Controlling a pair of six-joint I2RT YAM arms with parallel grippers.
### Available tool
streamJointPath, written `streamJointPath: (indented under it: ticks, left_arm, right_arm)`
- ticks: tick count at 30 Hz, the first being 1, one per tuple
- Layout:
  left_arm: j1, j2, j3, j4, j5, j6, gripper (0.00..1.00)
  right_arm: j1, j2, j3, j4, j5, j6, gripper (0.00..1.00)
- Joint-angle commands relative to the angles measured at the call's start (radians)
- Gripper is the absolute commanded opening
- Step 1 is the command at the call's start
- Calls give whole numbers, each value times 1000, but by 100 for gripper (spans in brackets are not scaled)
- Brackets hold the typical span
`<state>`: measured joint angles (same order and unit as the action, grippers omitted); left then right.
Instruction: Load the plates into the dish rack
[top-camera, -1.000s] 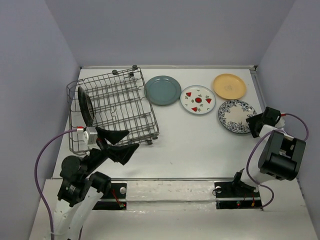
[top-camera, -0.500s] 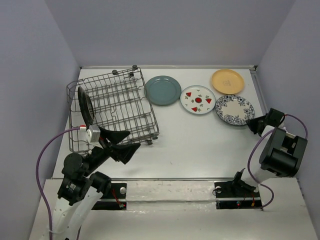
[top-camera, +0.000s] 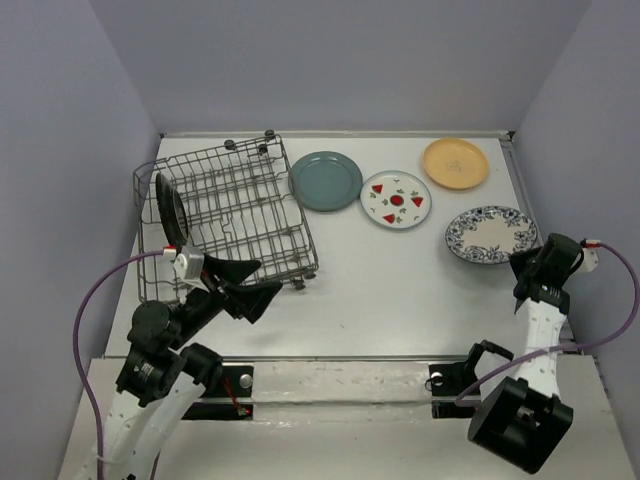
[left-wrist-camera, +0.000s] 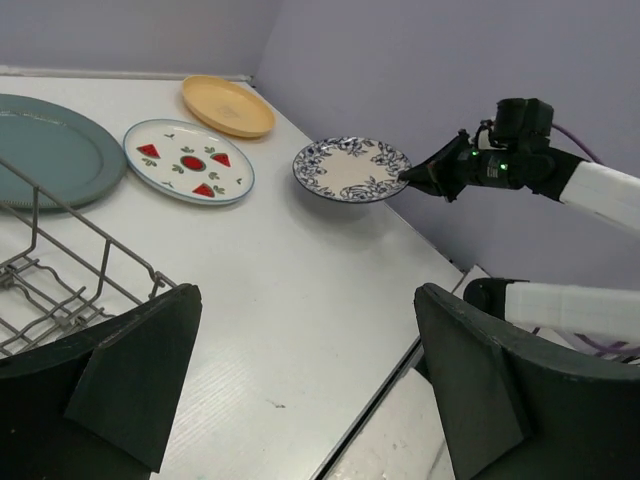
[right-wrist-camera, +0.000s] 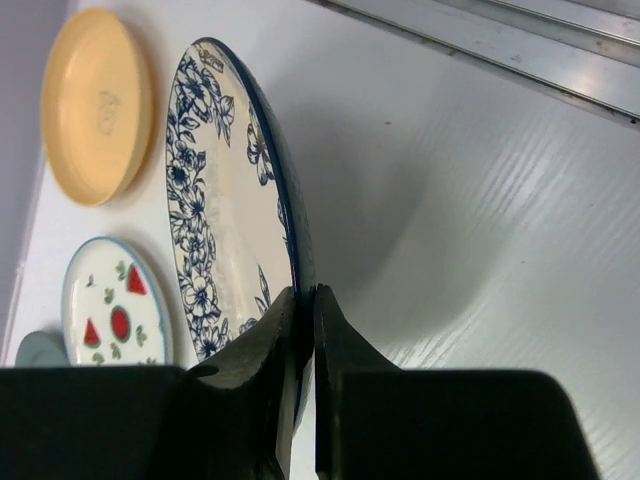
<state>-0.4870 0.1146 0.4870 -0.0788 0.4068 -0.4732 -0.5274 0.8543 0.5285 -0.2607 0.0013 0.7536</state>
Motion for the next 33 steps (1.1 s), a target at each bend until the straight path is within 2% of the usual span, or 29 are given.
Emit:
streamJointPath:
  ticks: [1,3,4,8,10,15,20,26,28,33]
  left_arm:
    - [-4,42,41,25,-59,-27,99]
    - [-2,72,32,50,-57,-44,99]
    - [-2,86,27,59,-53,-57,99]
    - [-4,174,19,105,-39,-93,99]
    - [-4,221,15,140,-43,-122,99]
    - [-2,344,16,247,-43,-197,99]
    - [-2,461,54,244,-123,-194,99]
    - [-2,397,106,111,-339,-124,99]
    - [-4,360,142,18,-454,-81,99]
    - [-4,292,266,-188,-624,-16,99]
  right_arm:
    - [79,-112,146,61,-139,10,7]
    - [133,-115,208,80,-182,6,7]
    - [209,-112,228,90,-187,3,7]
    - [374,-84,313,152,-191,-5,7]
    - [426,-49,335,228,-253,18,7]
    - [695,58,380,346,-265,10,7]
    - [840,192,413,463,-299,-11,7]
    - [998,330,459,626,-351,11,7]
    - [1056,414,545,589,-287,-29,7]
    - [1170,613,743,502,-182,-123,7]
